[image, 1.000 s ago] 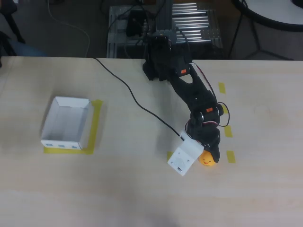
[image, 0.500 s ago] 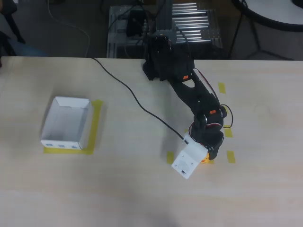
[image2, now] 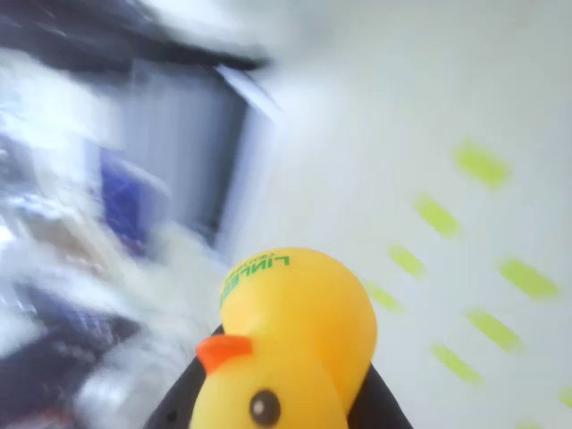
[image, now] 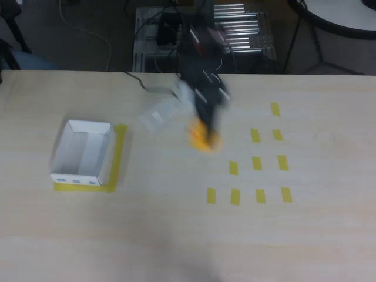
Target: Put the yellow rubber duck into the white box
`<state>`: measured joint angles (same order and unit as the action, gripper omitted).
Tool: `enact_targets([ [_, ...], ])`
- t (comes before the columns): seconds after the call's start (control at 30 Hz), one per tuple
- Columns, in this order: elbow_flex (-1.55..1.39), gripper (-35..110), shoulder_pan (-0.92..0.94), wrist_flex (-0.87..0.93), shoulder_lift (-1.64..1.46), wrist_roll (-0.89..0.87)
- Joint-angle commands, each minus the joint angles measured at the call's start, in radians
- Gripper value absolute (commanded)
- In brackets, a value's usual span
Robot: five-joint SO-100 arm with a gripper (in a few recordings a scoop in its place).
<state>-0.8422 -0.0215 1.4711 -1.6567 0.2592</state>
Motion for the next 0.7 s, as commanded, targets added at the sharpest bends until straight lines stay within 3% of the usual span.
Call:
enact_targets([
  [0.0,-0.436,0,0.497,-0.344,-0.566,-0.055],
  [0.1,-0.695,0,0.735,-0.557,-0.676,-0.101],
  [0.27,-0.738,0,0.953,-0.592,-0.485,-0.026],
  [0.43,-0.546,0,0.997,-0.565,-0.092,0.048],
  [0.67,0.026,0,0.997,-0.275,0.457,0.069],
])
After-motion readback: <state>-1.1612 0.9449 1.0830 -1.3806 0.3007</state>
